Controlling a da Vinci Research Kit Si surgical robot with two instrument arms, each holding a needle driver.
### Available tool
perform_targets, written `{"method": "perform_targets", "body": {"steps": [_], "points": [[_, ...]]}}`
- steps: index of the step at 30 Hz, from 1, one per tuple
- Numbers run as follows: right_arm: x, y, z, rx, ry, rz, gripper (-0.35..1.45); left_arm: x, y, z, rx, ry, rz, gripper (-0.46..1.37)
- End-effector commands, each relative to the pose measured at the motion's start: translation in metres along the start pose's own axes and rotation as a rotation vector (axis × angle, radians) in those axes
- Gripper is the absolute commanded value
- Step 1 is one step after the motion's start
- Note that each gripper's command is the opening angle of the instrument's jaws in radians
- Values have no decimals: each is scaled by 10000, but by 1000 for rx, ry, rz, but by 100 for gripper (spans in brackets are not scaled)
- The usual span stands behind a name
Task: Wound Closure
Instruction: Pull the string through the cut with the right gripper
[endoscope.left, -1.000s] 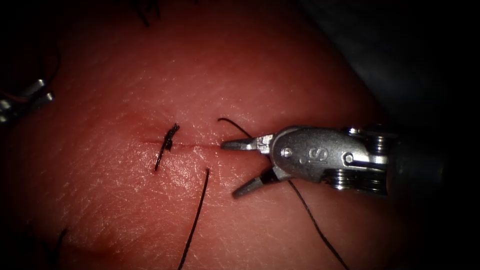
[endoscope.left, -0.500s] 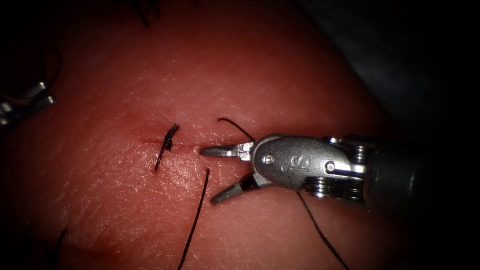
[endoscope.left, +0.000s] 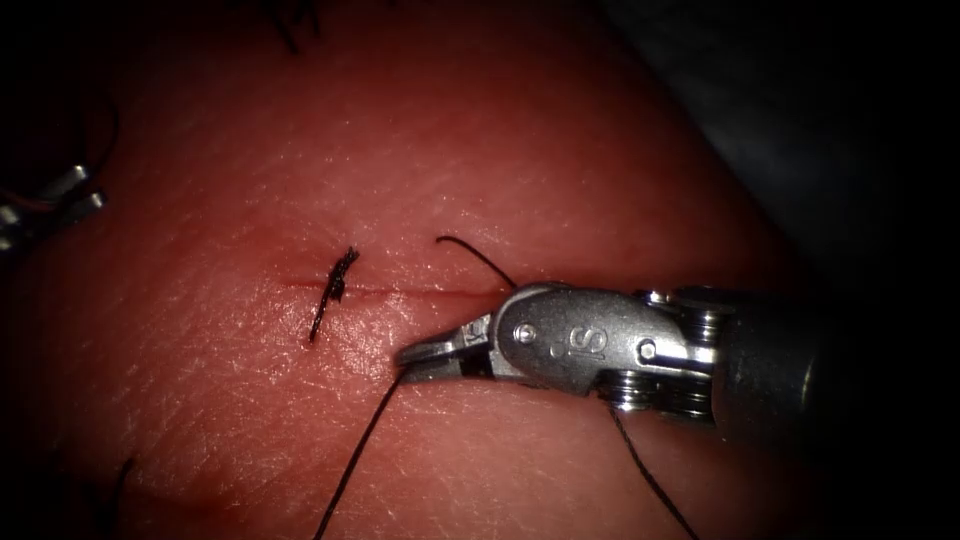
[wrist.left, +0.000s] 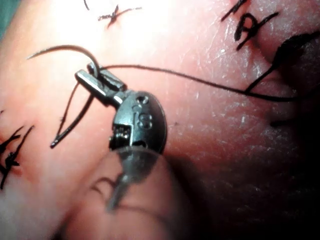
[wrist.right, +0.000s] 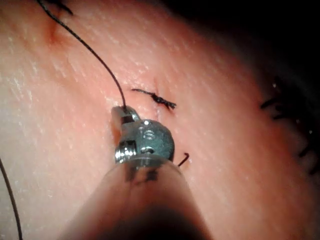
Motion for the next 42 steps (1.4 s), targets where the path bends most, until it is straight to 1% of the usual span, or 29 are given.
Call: {"method": "perform_targets", "body": {"steps": [1, 5, 9, 12, 13, 14, 16, 19, 20, 24, 29, 30, 32, 35, 37, 39, 42], "points": [[4, -7, 0, 5, -1, -19, -35, -2, 1, 3, -5, 0, -2, -35], [17, -31, 3, 46, -23, -48, -35, -3, 3, 8, -11, -5, -3, -35], [32, -61, 11, 80, -40, -76, -35, -4, 6, 14, -20, -1, -5, -35], [41, -88, 20, 110, -57, -90, -35, -3, 9, 19, -25, 3, -7, -35], [42, -91, 21, 113, -58, -92, -35, -3, 9, 19, -25, 4, -7, -35], [44, -98, 24, 121, -64, -97, -35, -3, 9, 20, -28, 4, -8, -35], [49, -123, 33, 139, -72, -113, -35, -3, 9, 22, -33, 5, -10, -35], [55, -143, 41, 153, -82, -126, -35, -3, 8, 22, -34, 6, -12, -35], [59, -153, 45, 160, -86, -132, -35, -3, 7, 22, -34, 6, -12, -35], [75, -181, 58, 168, -78, -147, -35, -5, 7, 23, -35, 8, -13, -35], [97, -213, 80, 188, -63, -169, -35, -5, 8, 23, -35, 8, -13, -35], [103, -224, 88, 202, -67, -169, -35, -5, 7, 23, -36, 8, -13, -35], [110, -234, 97, 214, -69, -170, -35, -5, 7, 23, -36, 9, -13, -35], [124, -257, 117, 244, -70, -173, -35, -6, 7, 23, -36, 9, -14, -35], [130, -267, 126, 252, -72, -170, -35, -6, 7, 24, -36, 10, -14, -35], [140, -283, 142, 275, -70, -165, -35, -7, 7, 24, -36, 10, -14, -35], [148, -293, 152, 288, -66, -164, -35, -7, 7, 23, -37, 10, -14, -35]]}}
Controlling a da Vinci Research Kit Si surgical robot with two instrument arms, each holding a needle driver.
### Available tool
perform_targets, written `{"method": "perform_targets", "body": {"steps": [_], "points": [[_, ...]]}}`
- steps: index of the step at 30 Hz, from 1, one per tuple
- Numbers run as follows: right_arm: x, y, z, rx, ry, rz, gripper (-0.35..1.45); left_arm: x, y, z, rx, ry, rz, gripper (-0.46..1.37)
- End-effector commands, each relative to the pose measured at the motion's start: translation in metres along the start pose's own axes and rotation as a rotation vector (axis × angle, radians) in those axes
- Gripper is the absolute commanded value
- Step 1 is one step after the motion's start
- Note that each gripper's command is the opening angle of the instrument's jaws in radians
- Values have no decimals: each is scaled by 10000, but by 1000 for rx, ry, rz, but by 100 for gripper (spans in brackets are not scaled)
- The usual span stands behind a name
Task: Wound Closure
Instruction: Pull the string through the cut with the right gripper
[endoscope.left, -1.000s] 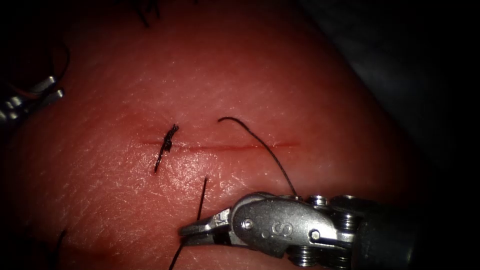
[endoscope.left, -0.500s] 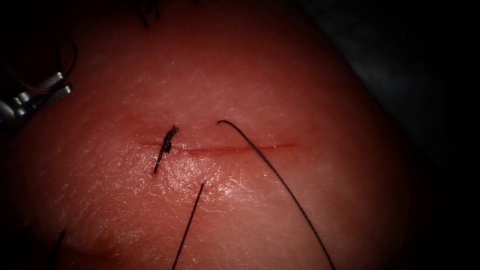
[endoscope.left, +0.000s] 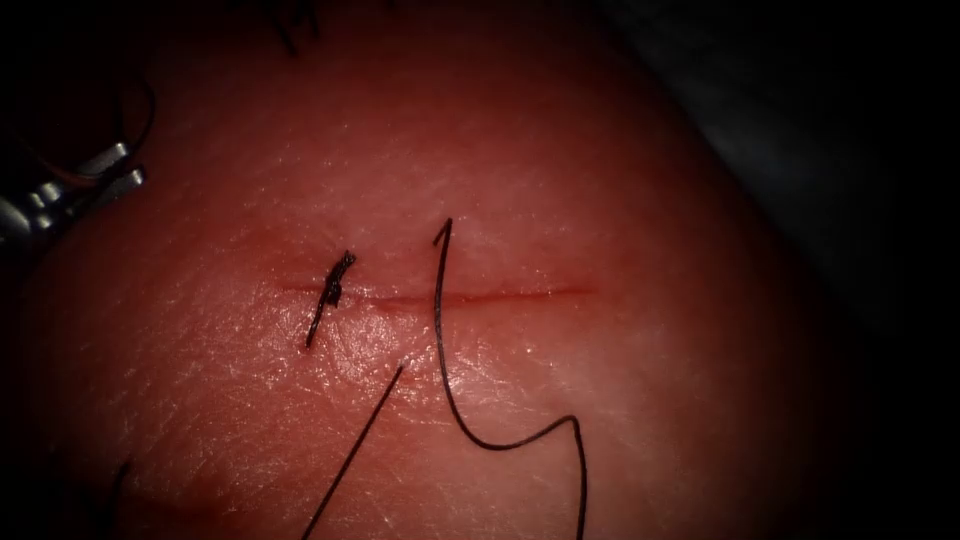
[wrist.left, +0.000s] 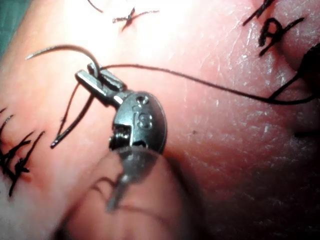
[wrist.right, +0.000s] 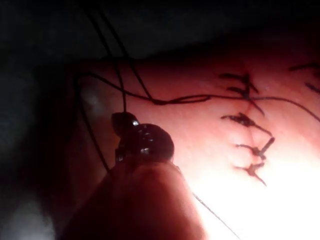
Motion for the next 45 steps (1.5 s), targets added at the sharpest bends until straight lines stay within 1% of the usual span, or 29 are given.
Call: {"method": "perform_targets", "body": {"steps": [1, 4, 6, 7, 8, 9, 10, 11, 12, 13, 17, 18, 19, 21, 23, 29, 30, 31, 33, 35, 36, 39, 43, 45], "points": [[4, -1, 4, 8, 8, -2, -35, 0, 0, -1, -7, 0, 0, -35], [8, 0, 5, 19, 18, -6, -35, 0, 0, -1, -8, 1, 0, -35], [7, 7, 1, 17, 25, -4, -35, 0, 0, -1, -8, 1, 0, -35], [6, 10, -1, 9, 34, -1, -5, 0, 0, -1, -8, 1, 0, -35], [3, 14, -5, -4, 47, 3, 46, 0, 0, -2, -8, 1, 0, -35], [1, 18, -8, -25, 60, 5, 76, 0, 0, -2, -8, 1, 0, -35], [-1, 21, -12, -50, 69, 8, 96, 0, 0, -2, -8, 1, 0, -35], [-3, 24, -18, -82, 79, 11, 111, 0, 0, -2, -8, 1, 0, -35], [-4, 26, -22, -94, 84, 13, 115, 0, 0, -2, -8, 2, 0, -35], [-7, 31, -31, -109, 105, 19, 120, 0, 1, -3, -8, 2, 1, -35], [-10, 42, -57, -113, 118, 37, 121, -1, 1, -4, -8, 2, 2, -35], [-12, 49, -72, -120, 132, 47, 120, -1, 2, -4, -8, 3, 2, -35], [-13, 51, -77, -122, 138, 56, 120, -1, 2, -4, -8, 3, 2, -35], [-17, 60, -95, -135, 150, 56, 119, -1, 3, -4, -8, 3, 3, -35], [-21, 67, -108, -143, 147, 55, 118, -1, 3, -4, -8, 3, 3, -35], [-42, 97, -148, -159, 159, 64, 116, -2, 5, -5, -7, 4, 4, -35], [-44, 98, -150, -161, 160, 60, 115, -2, 5, -5, -8, 4, -2, -35], [-53, 110, -161, -170, 163, 64, 115, -2, 6, -5, -7, 4, -1, -35], [-58, 115, -165, -173, 162, 63, 114, -2, 6, -6, -7, 4, -1, -35], [-70, 127, -173, -187, 148, 68, 114, -2, 6, -6, -8, 5, 0, -35], [-73, 130, -175, -187, 147, 70, 114, -2, 6, -7, -8, 5, 0, -35], [-89, 146, -180, -194, 137, 81, 114, -2, 7, -7, -8, 6, 1, -35], [-102, 162, -186, -199, 128, 85, 113, -2, 8, -9, -8, 6, 2, -35], [-109, 172, -193, -201, 122, 82, 112, -3, 9, -9, -7, 7, 3, -35]]}}
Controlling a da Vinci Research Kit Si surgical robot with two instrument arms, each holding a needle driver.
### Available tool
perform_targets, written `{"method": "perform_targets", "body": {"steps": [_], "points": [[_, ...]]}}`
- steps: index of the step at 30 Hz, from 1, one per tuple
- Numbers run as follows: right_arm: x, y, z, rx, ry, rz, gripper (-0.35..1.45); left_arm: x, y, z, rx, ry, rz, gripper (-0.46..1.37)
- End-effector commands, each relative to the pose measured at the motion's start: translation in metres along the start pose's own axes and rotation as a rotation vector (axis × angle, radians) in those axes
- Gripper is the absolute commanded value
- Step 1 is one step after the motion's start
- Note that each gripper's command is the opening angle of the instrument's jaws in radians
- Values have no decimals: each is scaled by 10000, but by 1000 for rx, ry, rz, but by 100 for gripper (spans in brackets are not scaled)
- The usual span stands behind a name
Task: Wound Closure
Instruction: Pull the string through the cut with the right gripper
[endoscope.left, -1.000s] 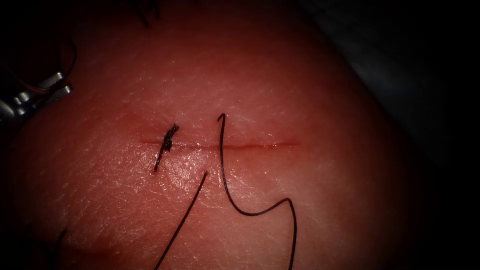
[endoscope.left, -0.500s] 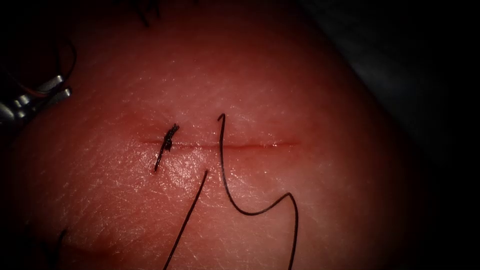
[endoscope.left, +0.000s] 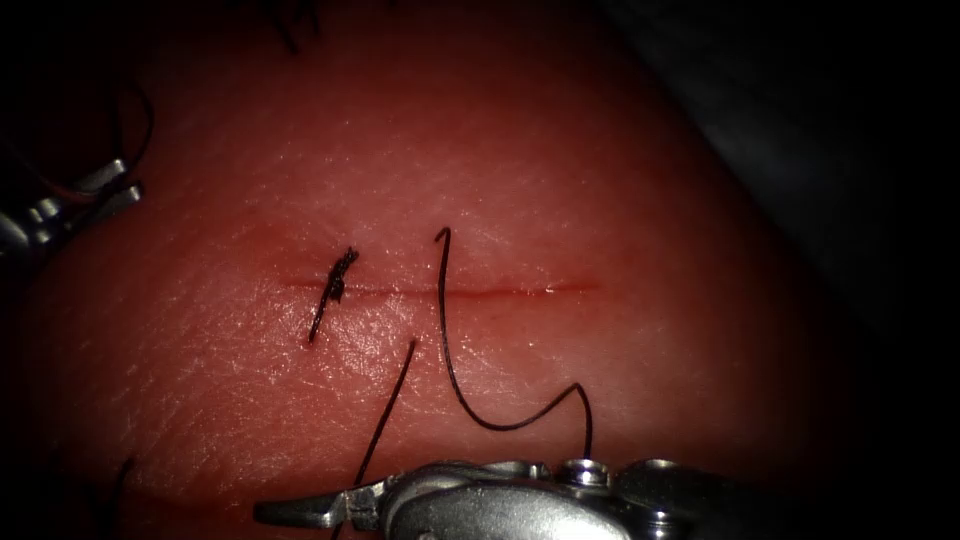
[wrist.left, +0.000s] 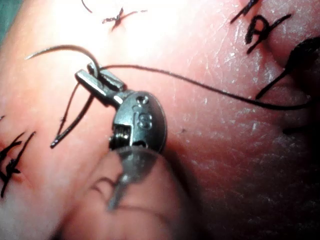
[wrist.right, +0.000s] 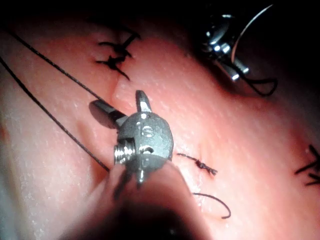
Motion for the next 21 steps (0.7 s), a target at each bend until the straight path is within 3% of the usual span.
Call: {"method": "perform_targets", "body": {"steps": [1, 14, 21], "points": [[-2, 6, -3, 5, -4, 1, 112, 0, 0, 0, -3, 0, 1, -35], [-38, 49, -24, 0, -30, -74, 107, 0, -1, -4, -7, 5, 0, -35], [-60, 68, -20, -10, -49, -91, 105, 0, -1, -3, -7, 4, 1, -35]]}}
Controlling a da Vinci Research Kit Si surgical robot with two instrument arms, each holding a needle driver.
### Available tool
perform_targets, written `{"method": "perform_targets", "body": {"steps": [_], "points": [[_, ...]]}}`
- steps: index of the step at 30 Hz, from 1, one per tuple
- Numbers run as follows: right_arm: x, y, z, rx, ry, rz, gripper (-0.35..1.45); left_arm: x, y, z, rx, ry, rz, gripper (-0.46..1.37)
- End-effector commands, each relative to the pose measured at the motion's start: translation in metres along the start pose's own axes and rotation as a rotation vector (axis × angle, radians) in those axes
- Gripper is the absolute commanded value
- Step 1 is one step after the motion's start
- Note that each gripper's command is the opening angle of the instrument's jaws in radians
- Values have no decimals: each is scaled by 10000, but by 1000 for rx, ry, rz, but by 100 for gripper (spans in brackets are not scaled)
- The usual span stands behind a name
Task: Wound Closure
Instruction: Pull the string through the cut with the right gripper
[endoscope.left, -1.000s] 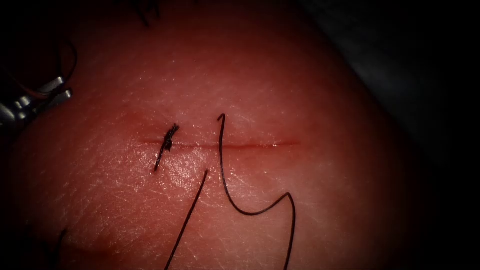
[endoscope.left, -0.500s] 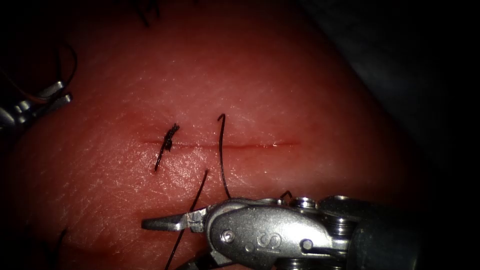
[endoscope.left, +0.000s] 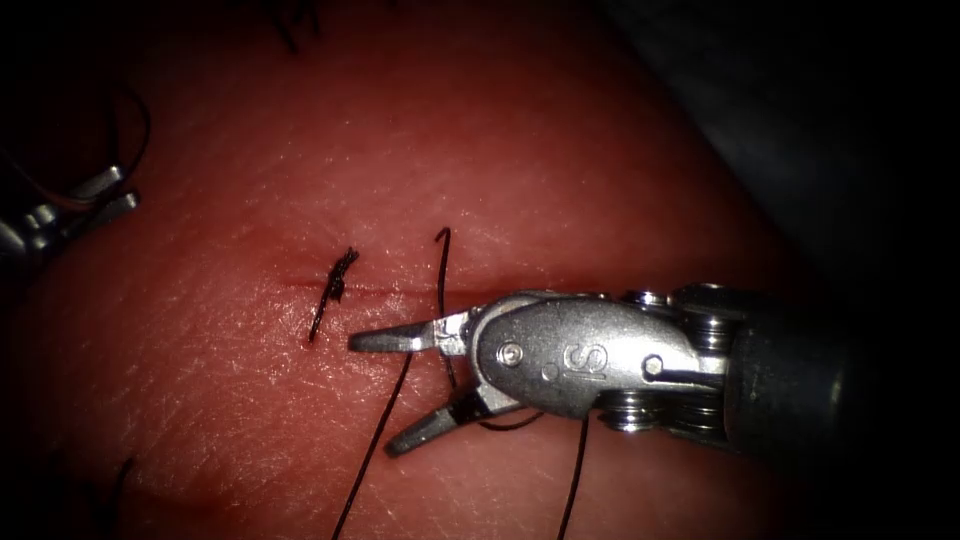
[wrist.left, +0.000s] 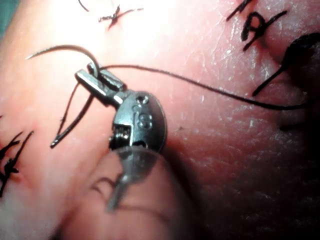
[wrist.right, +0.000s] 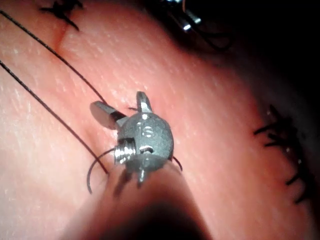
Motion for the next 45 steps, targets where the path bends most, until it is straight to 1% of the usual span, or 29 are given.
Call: {"method": "perform_targets", "body": {"steps": [1, 4, 5, 9, 10, 11, 14, 15, 16, 17, 24, 27, 30, 32, 36, 41, 45], "points": [[-4, 3, 1, -2, -4, -1, 105, 0, 0, 0, -3, -1, 0, -35], [-14, 8, 4, 1, -18, -2, 103, 0, -1, 0, -4, 0, 0, -35], [-15, 9, 4, 3, -20, -2, 102, 0, -1, 0, -4, 0, -1, -35], [-28, 13, 5, 27, -47, -6, 81, 1, -2, 0, -5, 0, -2, -35], [-29, 13, 5, 29, -49, -7, 78, 1, -2, 0, -5, 0, -2, -35], [-33, 12, 5, 36, -56, -10, 64, 1, -3, -1, -5, 0, -2, -35], [-37, 12, 6, 47, -65, -12, 30, 1, -3, -1, -5, 0, -2, -35], [-38, 11, 6, 56, -73, -13, 5, 1, -3, 0, -5, 0, -2, -35], [-39, 10, 7, 67, -82, -15, -28, 1, -2, 0, -5, -1, -2, -35], [-40, 9, 8, 71, -86, -16, -35, 1, -2, 0, -5, -1, -2, -35], [-44, -4, 15, 70, -87, -30, -35, 2, -3, 1, -5, -1, -4, -35], [-45, -9, 15, 88, -98, -34, -35, 1, -4, 3, -5, -1, -5, -35], [-42, -14, 15, 104, -107, -35, -35, 1, -4, 3, -6, -1, -5, -35], [-36, -20, 15, 105, -104, -36, -35, 1, -4, 3, -5, -1, -5, -35], [-16, -39, 18, 114, -91, -41, -35, 1, -4, 2, -6, 0, -5, -35], [19, -74, 26, 156, -96, -50, -35, 1, -3, 3, -5, -1, -10, -35], [47, -102, 37, 164, -83, -67, -35, 1, -2, 5, -4, -1, -9, -35]]}}
